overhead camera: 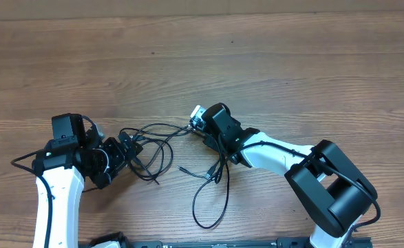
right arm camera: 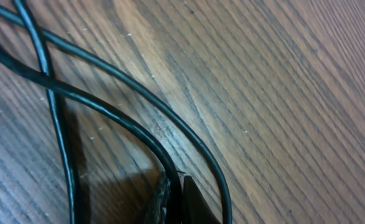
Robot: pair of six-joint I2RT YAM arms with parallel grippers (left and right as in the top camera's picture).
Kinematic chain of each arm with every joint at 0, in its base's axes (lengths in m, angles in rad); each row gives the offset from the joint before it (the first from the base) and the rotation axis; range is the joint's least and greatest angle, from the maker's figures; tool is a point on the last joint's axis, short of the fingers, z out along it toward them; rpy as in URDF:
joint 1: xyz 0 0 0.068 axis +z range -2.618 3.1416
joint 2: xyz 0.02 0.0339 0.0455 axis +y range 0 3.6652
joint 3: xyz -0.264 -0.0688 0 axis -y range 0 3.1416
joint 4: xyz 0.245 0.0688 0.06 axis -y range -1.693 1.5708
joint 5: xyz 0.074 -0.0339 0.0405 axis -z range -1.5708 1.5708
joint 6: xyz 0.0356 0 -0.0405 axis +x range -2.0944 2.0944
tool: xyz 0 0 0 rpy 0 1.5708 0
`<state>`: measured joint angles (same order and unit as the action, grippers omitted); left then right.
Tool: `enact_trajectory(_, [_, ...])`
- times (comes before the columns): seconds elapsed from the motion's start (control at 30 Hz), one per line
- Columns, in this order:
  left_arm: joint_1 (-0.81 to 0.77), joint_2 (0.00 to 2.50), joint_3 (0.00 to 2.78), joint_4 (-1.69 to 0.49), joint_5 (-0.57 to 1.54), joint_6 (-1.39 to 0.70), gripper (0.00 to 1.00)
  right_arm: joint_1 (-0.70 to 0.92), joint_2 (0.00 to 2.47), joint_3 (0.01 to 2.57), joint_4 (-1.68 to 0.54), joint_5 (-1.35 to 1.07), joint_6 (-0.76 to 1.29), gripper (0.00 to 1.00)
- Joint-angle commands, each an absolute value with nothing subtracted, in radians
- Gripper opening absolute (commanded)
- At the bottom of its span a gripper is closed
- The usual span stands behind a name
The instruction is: Untangle cables
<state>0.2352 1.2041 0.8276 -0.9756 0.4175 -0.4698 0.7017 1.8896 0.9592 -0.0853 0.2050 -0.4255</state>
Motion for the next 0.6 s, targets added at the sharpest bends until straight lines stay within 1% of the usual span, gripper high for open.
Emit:
enact_trajectory(0.0, [0.228,1.189,0.838,-0.975,0.407,-0.479,1.00,0.700,1.884,0.986,-0.095,0.227,-0.321,0.04])
enact_trajectory(0.23, [0.228,1.189,0.838,-0.975,0.407,-0.479,1.00,0.700,1.779,1.039,-0.180,0.207,-0.224,0.04])
enact_trajectory(0.57, [0.228,1.189,0.838,-0.975,0.407,-0.479,1.00,0.700,1.518,1.041,-0.276,0.100,-0.064,0.04])
